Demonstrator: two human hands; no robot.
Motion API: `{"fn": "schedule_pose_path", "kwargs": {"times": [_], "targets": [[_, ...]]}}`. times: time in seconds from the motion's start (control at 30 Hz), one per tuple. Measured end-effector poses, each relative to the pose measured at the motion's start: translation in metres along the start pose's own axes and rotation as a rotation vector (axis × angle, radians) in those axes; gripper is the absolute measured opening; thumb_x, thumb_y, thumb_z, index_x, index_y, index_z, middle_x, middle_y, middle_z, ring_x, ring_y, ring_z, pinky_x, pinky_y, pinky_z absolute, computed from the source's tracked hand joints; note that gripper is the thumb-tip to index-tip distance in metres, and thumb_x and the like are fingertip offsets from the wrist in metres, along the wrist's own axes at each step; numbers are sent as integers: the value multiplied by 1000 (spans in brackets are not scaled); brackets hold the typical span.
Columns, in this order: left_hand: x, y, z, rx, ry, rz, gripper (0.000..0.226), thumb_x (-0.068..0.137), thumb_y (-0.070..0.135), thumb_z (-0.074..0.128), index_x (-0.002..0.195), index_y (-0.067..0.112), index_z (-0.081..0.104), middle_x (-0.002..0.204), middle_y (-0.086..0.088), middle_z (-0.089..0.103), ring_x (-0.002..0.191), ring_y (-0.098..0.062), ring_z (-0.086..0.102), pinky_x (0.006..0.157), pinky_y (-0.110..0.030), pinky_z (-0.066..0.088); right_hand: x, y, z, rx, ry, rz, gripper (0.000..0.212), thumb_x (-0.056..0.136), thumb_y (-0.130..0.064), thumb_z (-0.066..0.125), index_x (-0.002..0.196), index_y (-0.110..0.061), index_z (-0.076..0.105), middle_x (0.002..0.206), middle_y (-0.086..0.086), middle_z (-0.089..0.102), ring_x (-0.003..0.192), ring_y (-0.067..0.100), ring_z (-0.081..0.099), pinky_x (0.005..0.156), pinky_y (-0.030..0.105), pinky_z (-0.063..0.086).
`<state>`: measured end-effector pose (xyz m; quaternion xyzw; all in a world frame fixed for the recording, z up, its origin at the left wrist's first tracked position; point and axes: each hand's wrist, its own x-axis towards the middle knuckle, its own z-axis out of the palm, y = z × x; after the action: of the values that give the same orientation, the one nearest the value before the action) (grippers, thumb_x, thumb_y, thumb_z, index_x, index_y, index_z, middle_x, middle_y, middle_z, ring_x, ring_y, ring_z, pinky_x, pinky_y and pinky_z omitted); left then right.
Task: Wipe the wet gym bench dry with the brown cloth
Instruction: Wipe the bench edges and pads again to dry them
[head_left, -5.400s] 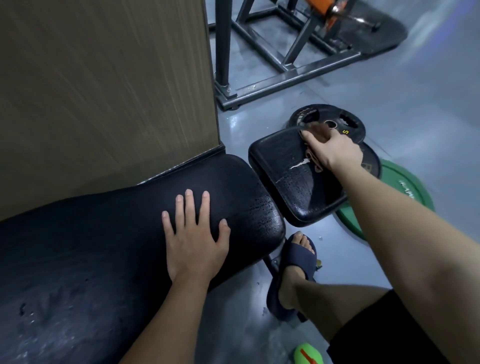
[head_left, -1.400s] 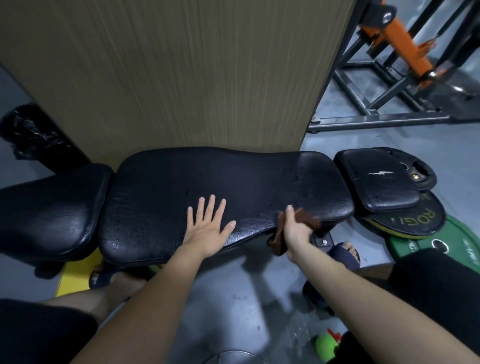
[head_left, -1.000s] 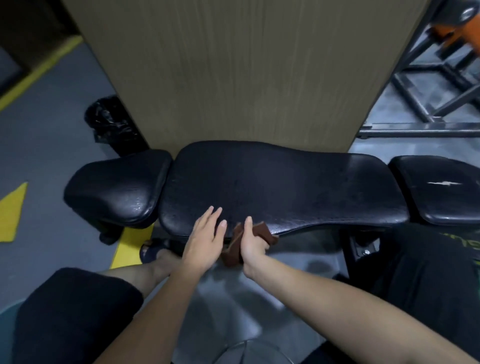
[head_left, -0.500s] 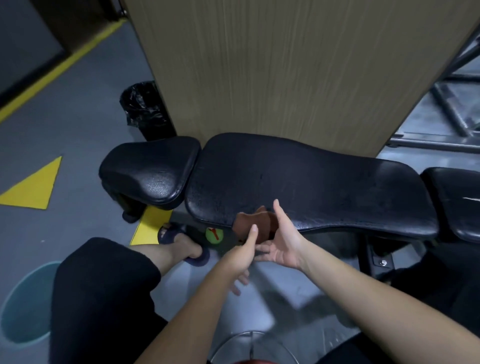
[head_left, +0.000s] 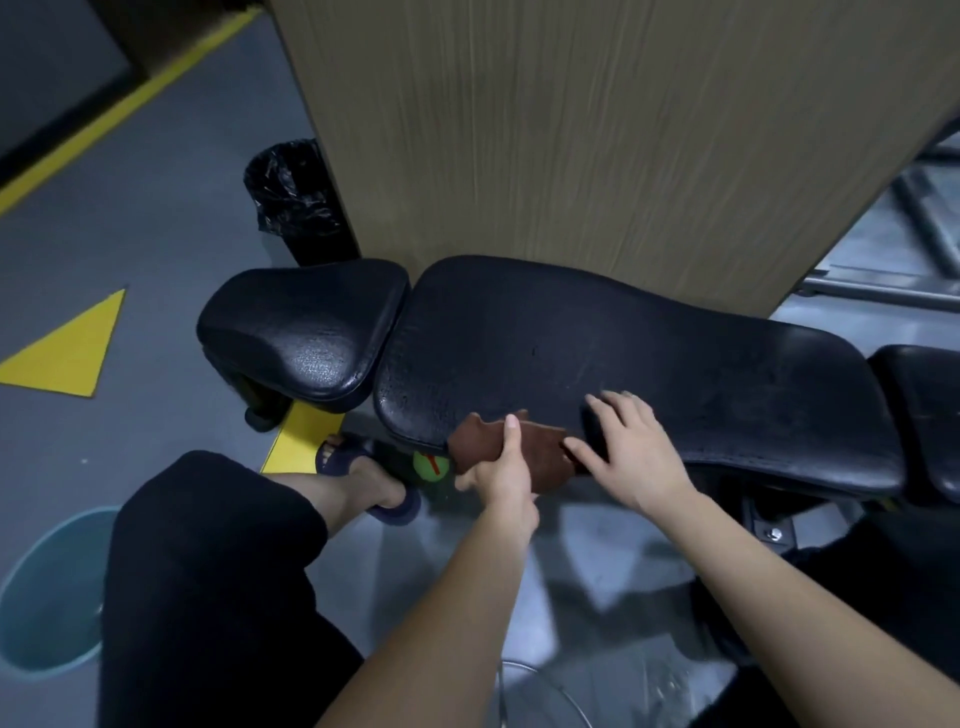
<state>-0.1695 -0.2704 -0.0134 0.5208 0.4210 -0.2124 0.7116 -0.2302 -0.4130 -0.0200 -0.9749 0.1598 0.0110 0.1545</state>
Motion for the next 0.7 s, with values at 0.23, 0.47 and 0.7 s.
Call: {"fn": "schedule_pose_path", "kwargs": {"times": [0.23,0.47,0.7], "targets": [[33,69,-34,54,136,96,111,74,55,85,150,4,22,150,-14,40,124,-34,57,81,-52,61,13,-9,25,-126,-211,56,107,76,-82,-9,163,-20,-10,171,3,-21,157,30,-19,126,51,-11],[27,70,-34,39,165,60,119,60,44,98,147,6,26,143,-8,45,120,-35,57,84,-61,59,15,-9,27,-141,-210,78,106,76,-83,-8,163,-22,-10,171,1,-21,158,28,-19,126,51,-11],[18,46,-20,-78,48,-26,106,66,45,94,139,7,27,136,-12,52,110,-37,64,82,-59,60,16,-14,24,-110,-235,125,111,70,-85,-9,163,-25,-11,170,-2,-22,158,26,-19,127,51,-10]]}}
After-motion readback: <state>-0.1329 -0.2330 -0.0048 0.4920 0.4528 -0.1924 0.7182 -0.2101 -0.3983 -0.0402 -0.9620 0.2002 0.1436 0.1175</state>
